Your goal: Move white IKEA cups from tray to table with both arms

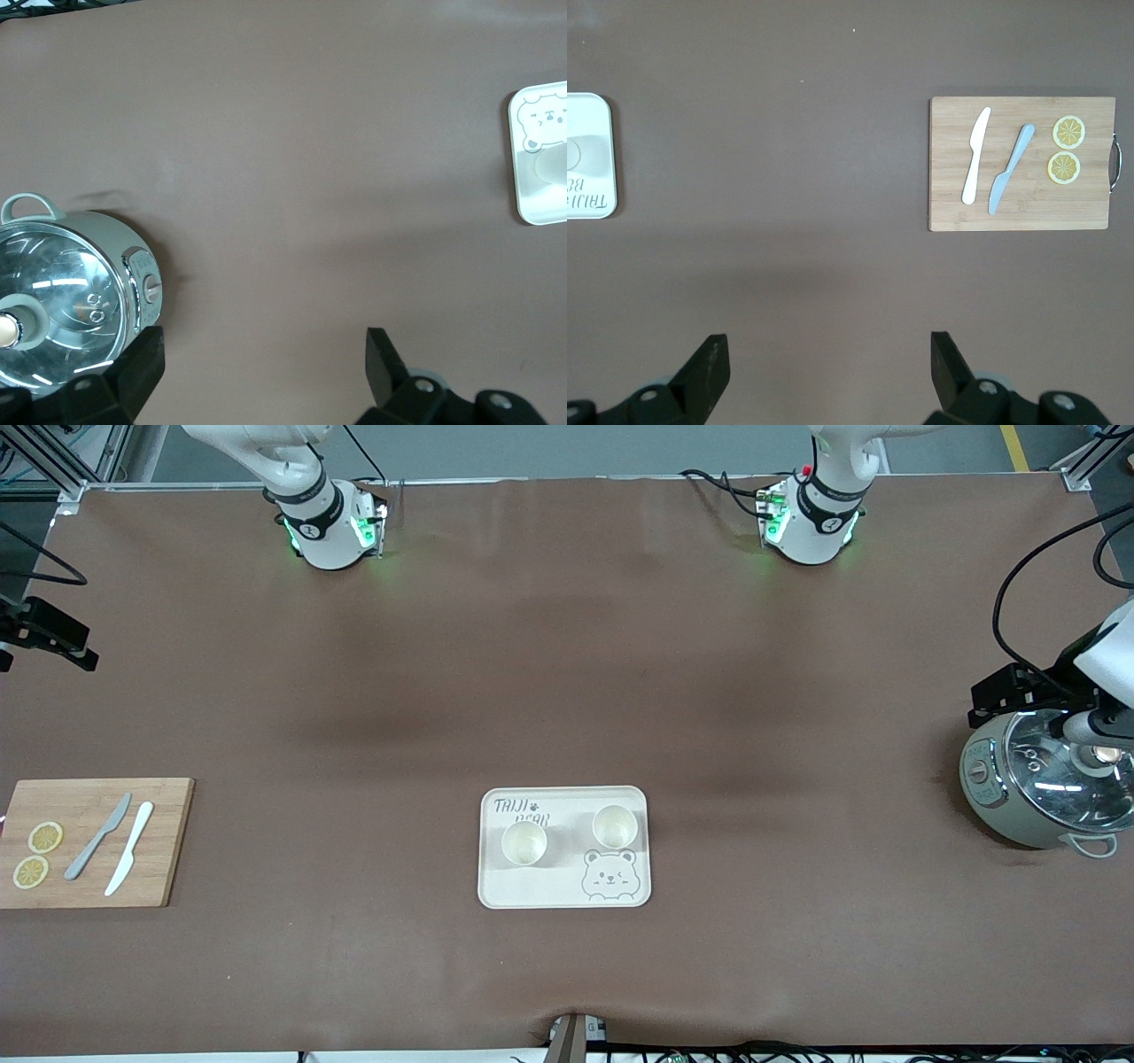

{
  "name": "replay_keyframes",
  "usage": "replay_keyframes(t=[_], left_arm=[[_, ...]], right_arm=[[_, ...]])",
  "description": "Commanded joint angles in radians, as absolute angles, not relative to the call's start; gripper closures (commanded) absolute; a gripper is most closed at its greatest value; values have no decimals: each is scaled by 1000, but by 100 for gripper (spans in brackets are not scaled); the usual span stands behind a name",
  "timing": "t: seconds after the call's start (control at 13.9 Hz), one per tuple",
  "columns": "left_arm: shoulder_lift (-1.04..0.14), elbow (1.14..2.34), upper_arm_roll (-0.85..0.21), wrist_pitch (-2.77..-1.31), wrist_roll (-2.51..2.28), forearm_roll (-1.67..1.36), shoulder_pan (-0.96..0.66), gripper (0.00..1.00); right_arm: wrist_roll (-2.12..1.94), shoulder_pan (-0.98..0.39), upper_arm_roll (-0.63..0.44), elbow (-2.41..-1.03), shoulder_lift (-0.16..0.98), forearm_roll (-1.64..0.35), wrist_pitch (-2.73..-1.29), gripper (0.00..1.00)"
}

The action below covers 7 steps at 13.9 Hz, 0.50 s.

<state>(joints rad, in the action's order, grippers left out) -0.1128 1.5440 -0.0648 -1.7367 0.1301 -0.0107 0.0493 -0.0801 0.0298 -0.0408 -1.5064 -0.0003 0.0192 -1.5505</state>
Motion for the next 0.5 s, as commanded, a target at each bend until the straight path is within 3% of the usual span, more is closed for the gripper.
replay_keyframes(t=[0.0, 0.43], left_arm=[[-115, 1537, -68, -1741, 126, 2, 55, 0], [-182, 1519, -74, -1773, 62, -71, 41, 0]], right_arm=[[-86, 28, -41, -1494, 6, 11, -1546, 0], [-86, 22, -41, -1497, 8, 11, -1546, 0]])
